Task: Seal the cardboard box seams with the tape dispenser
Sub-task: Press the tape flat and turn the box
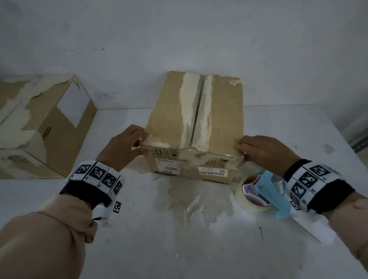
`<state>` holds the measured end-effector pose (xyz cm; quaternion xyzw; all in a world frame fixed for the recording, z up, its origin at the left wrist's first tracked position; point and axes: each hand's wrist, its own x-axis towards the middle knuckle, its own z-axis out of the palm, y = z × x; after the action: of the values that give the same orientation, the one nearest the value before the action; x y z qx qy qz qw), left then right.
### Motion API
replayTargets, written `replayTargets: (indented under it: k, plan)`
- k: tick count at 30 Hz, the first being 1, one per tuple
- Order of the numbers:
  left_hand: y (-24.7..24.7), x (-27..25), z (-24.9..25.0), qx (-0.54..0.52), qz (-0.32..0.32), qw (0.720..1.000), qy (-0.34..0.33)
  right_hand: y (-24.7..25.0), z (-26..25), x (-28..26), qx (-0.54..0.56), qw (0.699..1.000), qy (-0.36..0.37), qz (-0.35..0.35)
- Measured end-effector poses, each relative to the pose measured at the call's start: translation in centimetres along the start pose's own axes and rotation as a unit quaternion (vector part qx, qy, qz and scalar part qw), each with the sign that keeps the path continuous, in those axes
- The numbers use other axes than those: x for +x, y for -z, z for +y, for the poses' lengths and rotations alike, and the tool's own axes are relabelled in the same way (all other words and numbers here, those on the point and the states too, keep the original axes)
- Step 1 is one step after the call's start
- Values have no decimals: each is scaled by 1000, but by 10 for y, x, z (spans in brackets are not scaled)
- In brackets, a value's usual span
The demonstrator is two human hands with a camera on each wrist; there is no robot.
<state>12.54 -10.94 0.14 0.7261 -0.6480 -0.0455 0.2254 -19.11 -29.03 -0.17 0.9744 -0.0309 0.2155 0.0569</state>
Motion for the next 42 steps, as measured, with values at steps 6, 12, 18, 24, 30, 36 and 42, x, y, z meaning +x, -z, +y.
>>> replayTargets:
  k: [6, 12, 18, 24, 30, 36, 42]
  plan:
    - [-1, -2, 2, -4, -2, 1000, 14, 2, 0, -3, 11, 998, -26, -48]
    - [-2, -7, 4, -13, -14, 999, 48, -3, -17, -32, 116, 936, -329, 46]
    - [-2, -11, 5, -19, 1, 998, 52, -11, -76, -20, 270, 834, -473, 90]
    - [-4, -6, 11, 3, -1, 997, 80, -28, -114, 1, 336, 784, -521, 19]
    - [2, -14, 14, 67, -56, 993, 78, -13, -99, 0, 227, 842, -489, 15]
    - [-26, -6, 58, 195, -97, 976, -8, -32, -89, 31, 57, 950, -301, -66]
    - [-27, -10, 49, 166, -98, 981, -6, -27, -82, 19, 14, 956, -284, -77]
